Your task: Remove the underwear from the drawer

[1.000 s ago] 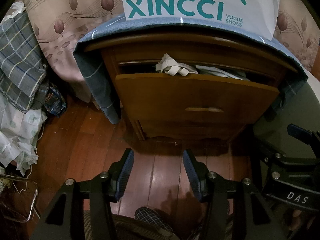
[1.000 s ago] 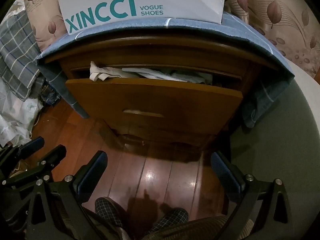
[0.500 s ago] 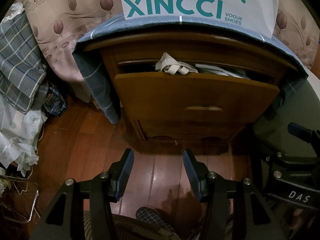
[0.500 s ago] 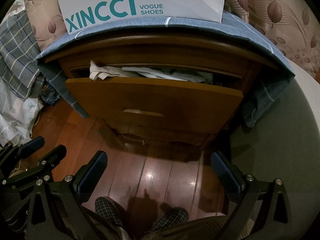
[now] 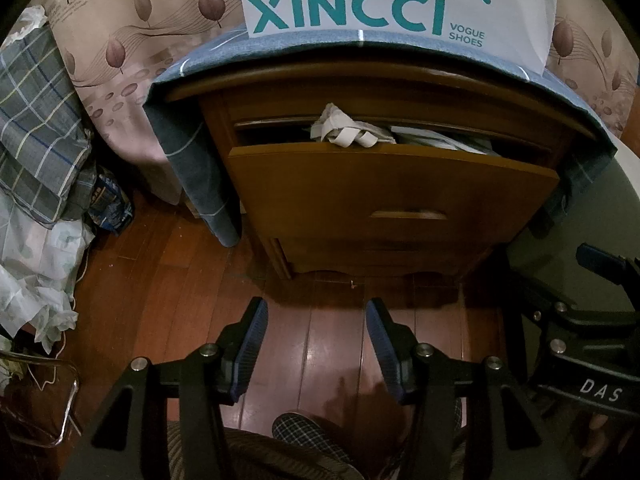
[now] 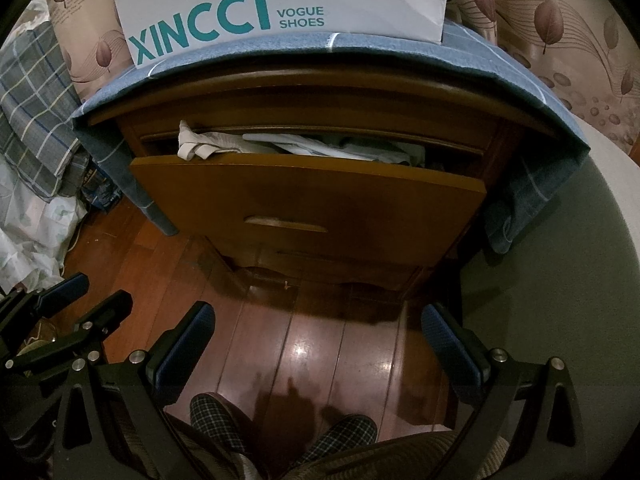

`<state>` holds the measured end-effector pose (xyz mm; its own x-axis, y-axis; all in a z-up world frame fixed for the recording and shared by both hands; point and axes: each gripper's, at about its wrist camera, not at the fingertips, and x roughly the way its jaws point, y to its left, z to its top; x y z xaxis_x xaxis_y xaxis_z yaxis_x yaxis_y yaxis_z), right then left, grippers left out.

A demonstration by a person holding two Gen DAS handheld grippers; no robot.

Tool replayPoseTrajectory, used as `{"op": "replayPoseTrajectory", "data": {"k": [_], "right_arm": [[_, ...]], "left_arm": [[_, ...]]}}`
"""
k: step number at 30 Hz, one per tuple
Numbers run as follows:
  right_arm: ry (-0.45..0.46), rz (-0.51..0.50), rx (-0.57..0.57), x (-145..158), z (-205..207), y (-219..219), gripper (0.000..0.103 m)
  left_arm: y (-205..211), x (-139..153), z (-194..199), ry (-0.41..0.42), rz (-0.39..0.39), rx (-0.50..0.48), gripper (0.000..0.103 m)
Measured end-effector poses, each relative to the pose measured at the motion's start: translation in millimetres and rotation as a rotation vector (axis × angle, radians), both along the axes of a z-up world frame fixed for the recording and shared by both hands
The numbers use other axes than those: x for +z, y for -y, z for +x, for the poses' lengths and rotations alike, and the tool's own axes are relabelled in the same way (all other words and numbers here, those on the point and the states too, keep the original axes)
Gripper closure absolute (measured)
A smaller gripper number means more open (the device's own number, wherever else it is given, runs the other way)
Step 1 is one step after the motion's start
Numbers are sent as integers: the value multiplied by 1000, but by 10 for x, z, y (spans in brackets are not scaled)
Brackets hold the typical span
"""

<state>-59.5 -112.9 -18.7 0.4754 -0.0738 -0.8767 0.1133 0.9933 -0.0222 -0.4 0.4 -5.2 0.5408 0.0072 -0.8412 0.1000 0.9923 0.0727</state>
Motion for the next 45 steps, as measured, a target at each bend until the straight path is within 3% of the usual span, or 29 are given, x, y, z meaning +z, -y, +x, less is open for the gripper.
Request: {"op": "replayPoseTrajectory", "data": {"k": [45], "right_arm": [[5, 11, 1, 8, -37, -4, 1]], "left_arm": [[18, 4, 8, 1, -9, -4, 50]]}}
